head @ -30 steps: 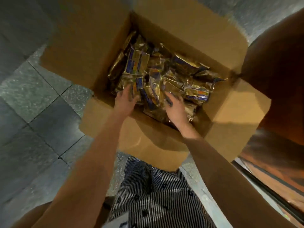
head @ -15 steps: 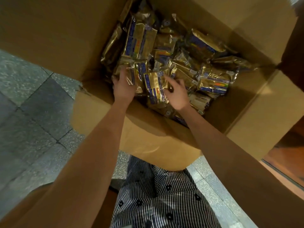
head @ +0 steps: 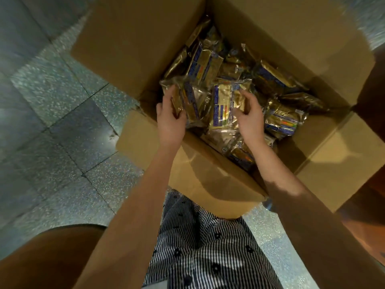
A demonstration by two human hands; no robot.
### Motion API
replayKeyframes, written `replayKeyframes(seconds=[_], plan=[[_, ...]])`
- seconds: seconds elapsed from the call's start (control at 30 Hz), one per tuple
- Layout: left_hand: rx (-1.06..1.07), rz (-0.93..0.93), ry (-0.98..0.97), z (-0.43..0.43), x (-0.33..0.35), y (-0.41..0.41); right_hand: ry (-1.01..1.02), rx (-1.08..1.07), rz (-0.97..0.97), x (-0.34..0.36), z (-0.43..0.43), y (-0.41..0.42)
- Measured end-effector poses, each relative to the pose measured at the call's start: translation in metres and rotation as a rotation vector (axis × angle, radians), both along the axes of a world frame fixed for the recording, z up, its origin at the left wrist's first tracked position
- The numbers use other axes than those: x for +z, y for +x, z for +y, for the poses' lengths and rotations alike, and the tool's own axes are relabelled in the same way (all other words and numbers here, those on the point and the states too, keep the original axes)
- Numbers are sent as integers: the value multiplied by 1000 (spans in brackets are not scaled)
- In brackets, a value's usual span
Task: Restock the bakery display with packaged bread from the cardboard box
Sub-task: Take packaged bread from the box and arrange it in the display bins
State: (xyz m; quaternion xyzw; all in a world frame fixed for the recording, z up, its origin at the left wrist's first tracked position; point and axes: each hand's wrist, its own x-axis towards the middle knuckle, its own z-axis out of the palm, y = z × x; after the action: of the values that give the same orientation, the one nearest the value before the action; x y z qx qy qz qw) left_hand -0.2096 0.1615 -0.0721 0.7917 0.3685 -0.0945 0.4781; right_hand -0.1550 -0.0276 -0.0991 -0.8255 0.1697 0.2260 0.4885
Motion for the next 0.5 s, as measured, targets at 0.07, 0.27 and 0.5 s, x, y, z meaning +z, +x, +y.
replayKeyframes(seconds=[0.07,0.27,0.5], plan=[[50,-64,-44,7,15,-11,14,-45,-63,16,4,-6],[226,-228,10,33,64,-70,61,4,-114,73,32,-47],[396,-299,51,69,122,-193,123,99,-229,146,75,-144]])
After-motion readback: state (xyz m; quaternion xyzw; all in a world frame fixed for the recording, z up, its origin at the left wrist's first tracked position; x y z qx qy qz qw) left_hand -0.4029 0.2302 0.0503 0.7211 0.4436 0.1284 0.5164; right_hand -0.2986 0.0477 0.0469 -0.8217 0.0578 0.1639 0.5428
